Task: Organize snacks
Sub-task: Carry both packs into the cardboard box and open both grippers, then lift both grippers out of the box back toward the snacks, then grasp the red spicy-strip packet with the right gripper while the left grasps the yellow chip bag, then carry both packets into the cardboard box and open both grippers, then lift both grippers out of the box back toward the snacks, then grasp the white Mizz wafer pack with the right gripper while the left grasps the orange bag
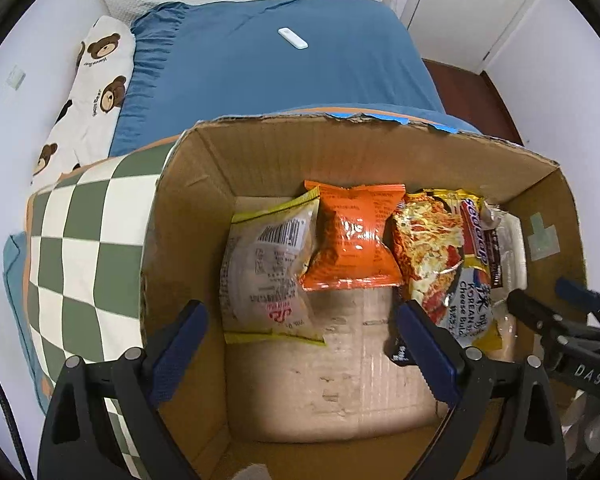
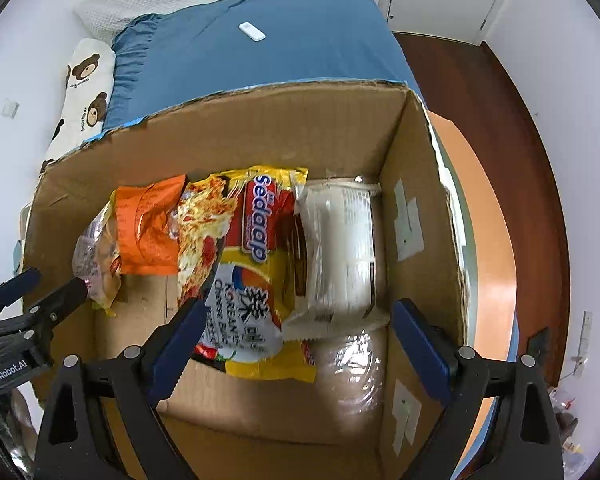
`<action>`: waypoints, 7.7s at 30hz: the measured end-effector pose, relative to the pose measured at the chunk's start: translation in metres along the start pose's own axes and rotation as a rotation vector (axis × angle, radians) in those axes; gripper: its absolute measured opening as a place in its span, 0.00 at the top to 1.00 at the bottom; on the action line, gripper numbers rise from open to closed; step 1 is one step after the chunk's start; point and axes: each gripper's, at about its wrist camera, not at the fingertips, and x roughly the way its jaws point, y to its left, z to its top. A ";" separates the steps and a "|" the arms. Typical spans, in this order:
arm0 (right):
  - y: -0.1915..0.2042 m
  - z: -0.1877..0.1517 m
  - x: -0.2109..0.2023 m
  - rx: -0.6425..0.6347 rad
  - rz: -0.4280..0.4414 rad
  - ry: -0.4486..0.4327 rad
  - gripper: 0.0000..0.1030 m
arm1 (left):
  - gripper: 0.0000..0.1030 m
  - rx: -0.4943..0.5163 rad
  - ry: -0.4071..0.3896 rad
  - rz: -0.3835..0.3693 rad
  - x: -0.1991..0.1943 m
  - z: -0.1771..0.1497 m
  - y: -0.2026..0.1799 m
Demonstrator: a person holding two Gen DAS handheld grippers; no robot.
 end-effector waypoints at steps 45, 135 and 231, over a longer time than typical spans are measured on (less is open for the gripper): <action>-0.019 -0.208 -0.123 0.067 0.173 -0.253 0.07 | 0.06 0.028 -0.249 -0.031 -0.109 -0.190 -0.014; 0.079 -0.110 -0.099 -0.007 0.346 -0.268 0.53 | 0.57 -0.023 -0.051 -0.064 -0.078 -0.052 0.008; -0.019 -0.249 0.018 -0.058 0.101 0.044 0.39 | 0.22 0.299 0.067 0.164 0.019 -0.231 0.057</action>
